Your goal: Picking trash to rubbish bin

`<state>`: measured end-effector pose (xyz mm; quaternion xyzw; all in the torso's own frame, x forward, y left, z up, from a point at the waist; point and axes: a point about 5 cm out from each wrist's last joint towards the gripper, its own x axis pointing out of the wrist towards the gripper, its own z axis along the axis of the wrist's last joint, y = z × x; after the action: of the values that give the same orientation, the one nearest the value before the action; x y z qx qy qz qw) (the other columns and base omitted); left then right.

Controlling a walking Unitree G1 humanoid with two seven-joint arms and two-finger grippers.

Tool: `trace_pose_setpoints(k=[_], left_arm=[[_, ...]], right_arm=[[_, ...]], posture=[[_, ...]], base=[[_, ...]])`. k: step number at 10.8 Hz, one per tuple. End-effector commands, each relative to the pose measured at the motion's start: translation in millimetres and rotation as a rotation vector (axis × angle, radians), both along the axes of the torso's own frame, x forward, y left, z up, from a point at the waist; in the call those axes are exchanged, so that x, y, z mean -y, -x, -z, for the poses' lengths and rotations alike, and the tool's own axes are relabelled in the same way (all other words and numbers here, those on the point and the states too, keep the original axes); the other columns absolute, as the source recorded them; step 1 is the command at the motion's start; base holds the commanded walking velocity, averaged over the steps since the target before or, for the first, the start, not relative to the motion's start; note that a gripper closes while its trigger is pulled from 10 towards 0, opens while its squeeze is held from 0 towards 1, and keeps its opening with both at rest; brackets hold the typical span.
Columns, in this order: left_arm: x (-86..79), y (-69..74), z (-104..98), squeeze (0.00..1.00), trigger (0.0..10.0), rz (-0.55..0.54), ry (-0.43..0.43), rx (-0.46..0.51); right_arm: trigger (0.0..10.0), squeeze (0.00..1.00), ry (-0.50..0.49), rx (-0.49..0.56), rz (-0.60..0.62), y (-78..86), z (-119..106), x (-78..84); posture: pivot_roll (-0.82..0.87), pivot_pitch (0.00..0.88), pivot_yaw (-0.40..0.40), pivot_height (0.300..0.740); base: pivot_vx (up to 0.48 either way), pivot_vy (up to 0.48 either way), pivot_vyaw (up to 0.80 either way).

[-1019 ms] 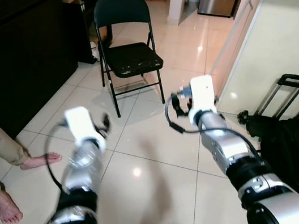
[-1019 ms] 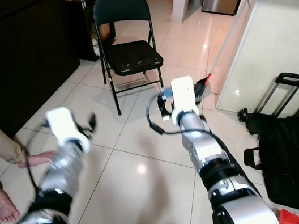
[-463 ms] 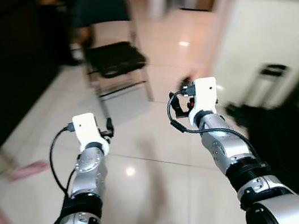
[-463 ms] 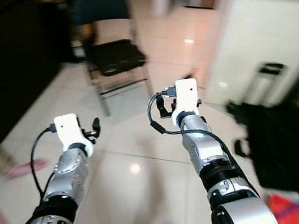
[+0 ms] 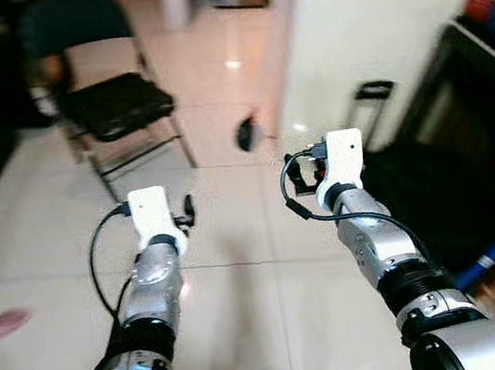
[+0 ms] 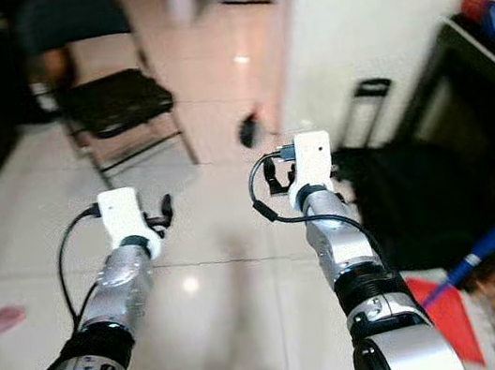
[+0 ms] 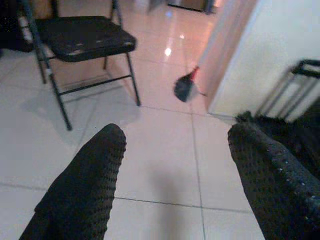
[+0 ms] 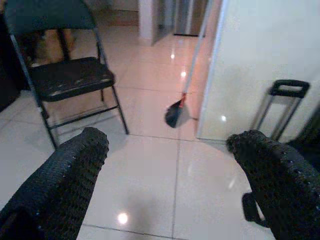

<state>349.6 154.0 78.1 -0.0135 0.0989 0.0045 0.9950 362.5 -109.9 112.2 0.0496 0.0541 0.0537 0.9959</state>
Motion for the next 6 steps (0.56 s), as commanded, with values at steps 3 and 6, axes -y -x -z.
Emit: trace_pose_setpoints(k=[3,6], left_arm=[[6.8,-1.3,-3.8,0.00,10.0,0.060,-0.072,0.023],[7.7,-5.3,-10.1,0.00,10.0,0.082,-0.089,0.037]], right_arm=[[10.0,0.00,-0.031,-0.001,0.045,0.9,3.1,4.5],[10.0,0.00,-0.054,0.006,0.059,0.6,3.2,0.7]], posture=[[0.05,0.021,-0.069,0.740],[0.06,0.005,-0.031,0.740]], base=[[0.000,0.000,-0.80],[0.000,0.000,-0.80]])
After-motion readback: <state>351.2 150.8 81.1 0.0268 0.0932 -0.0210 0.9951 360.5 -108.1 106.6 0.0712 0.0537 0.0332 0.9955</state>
